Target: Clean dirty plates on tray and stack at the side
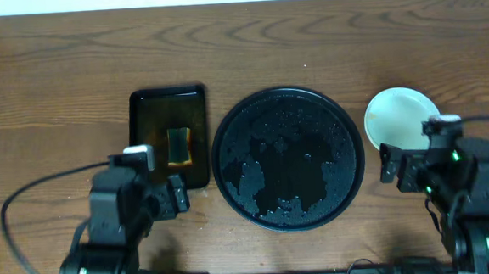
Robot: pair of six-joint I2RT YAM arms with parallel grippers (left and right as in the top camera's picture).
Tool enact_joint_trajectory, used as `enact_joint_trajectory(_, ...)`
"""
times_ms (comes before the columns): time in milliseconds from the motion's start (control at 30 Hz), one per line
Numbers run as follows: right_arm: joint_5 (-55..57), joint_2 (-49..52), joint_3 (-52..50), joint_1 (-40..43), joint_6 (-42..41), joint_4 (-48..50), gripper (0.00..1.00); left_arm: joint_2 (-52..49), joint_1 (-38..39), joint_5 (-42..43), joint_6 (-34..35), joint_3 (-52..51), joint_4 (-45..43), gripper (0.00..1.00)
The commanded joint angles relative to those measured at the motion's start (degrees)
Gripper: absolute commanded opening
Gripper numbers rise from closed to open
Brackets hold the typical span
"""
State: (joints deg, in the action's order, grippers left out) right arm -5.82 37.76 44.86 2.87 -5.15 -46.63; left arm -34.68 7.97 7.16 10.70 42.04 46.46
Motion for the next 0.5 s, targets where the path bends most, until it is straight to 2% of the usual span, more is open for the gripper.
enact_joint_trajectory(0,1.3,-3.6,-1.0,-0.7,0.7,-0.3,0.99,5.4,-0.2,-0.3,0.5,-0.5,0.0,0.89)
enact_joint_trajectory(467,1.3,-4.7,-1.0,-0.7,0.7,-8.1,0.99,6.6,-0.2,-0.3,0.5,-0.5,0.0,0.89)
